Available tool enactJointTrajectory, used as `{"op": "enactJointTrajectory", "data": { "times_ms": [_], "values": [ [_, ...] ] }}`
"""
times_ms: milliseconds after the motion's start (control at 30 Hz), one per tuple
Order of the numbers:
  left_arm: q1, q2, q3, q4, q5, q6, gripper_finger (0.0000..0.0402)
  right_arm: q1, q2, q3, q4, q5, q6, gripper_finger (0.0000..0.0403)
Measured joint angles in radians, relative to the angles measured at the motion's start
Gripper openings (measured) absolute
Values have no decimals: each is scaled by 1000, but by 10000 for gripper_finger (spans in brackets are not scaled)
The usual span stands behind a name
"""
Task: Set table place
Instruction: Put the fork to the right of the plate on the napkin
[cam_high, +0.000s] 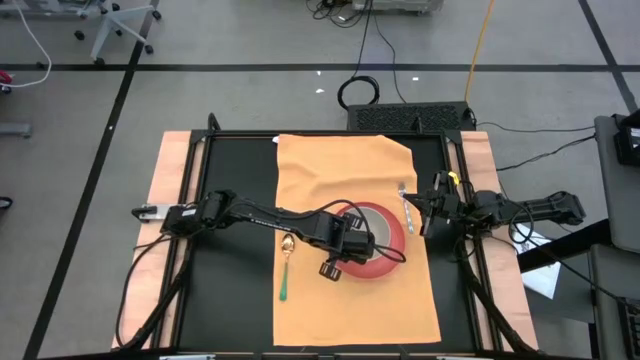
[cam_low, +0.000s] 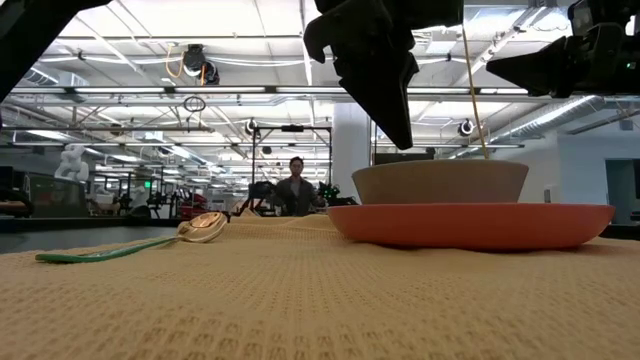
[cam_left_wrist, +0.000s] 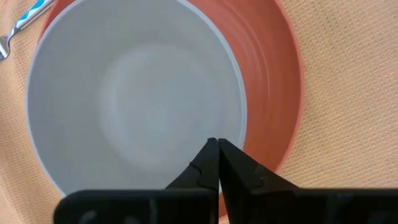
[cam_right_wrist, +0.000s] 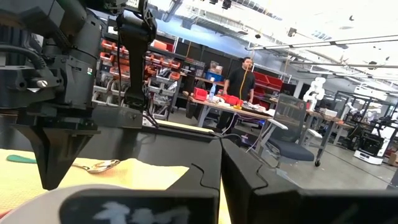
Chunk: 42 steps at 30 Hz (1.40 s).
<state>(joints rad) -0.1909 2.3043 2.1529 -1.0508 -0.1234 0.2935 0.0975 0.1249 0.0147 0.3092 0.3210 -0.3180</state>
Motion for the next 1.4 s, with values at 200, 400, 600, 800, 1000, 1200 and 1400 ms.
{"op": "enactJointTrajectory", "data": {
  "times_ms": [200,400,600,800,1000,1200,1400],
  "values": [
    [0,-13,0,-5,-12,26,5,0,0,0,0,0,2,0],
    [4,-76,0,4,-16,12,30,0,0,0,3,0,3,0],
    [28,-166,0,3,-10,-52,31,0,3,0,8,0,3,0],
    [71,-232,1,-4,-8,-109,31,0,3,0,8,0,3,0],
    [105,-234,0,-20,-8,-110,31,0,3,0,7,0,3,0],
    [116,-238,0,-83,42,-124,31,0,3,0,7,0,10,0],
    [102,-288,-3,-123,71,-134,31,0,3,0,7,0,10,0]
  ]
}}
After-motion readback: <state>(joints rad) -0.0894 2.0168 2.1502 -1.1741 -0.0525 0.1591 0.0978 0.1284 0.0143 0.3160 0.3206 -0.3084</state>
